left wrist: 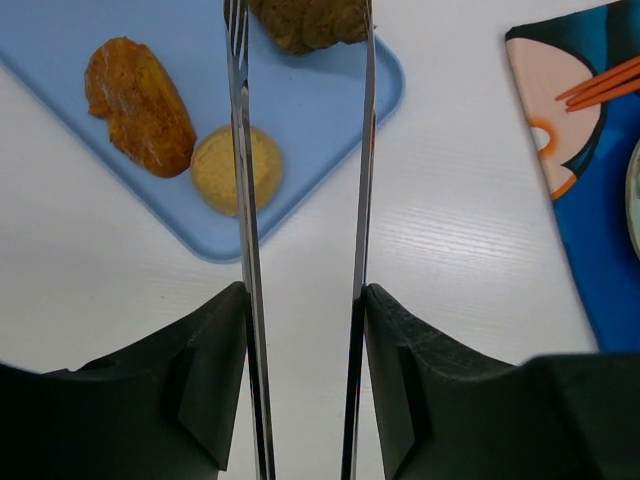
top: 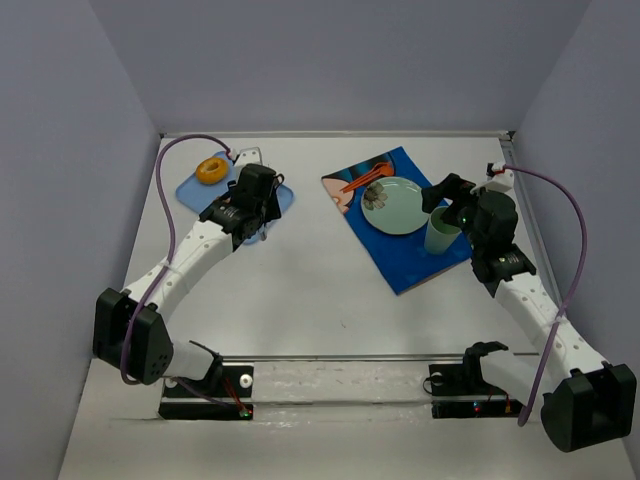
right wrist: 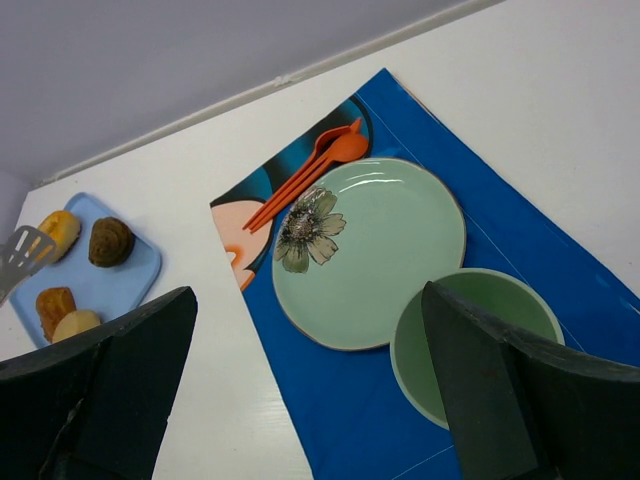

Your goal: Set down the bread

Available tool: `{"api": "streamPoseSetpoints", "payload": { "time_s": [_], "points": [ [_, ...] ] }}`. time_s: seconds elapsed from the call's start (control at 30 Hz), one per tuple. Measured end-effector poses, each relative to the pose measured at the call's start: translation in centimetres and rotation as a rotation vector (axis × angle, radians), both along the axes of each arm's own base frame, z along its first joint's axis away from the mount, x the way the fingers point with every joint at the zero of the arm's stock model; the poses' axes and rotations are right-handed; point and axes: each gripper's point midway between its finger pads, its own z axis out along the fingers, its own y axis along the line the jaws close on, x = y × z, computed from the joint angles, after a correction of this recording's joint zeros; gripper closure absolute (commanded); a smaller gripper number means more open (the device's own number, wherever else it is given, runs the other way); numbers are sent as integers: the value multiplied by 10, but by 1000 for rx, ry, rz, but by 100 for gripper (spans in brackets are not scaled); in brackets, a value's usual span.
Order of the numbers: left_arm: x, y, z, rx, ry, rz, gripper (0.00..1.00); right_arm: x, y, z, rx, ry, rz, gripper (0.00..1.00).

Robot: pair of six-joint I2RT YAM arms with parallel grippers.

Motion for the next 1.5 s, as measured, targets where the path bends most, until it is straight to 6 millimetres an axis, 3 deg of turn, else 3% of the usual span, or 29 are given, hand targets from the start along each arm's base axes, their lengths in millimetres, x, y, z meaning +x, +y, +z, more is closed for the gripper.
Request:
{"api": "streamPoseSetpoints", "payload": {
  "time_s": [0.17,0.53,0.67,0.83,1.07,1.27,1.5],
  "points": [
    [-10,14,-15,37,64,74,40,0,0,-1,-1,3,0,0],
    [-28,26,-86,123,249,137,43,4,1,-12,-7,35,0,0],
    [-31,28,-96,130,278,161,43,4,1,-12,-8,37,0,0],
    [-32,29,-98,126,282,176,46,4,1,-12,-8,37,0,0],
    [-32,28,-98,121,285,178,75,4,1,-12,-7,37,0,0],
    [-34,27,-96,112,288,171,85,3,1,-12,-7,35,0,0],
    [-28,14,-58,32,201,120,85,1,0,-6,-4,20,0,0]
  ]
}}
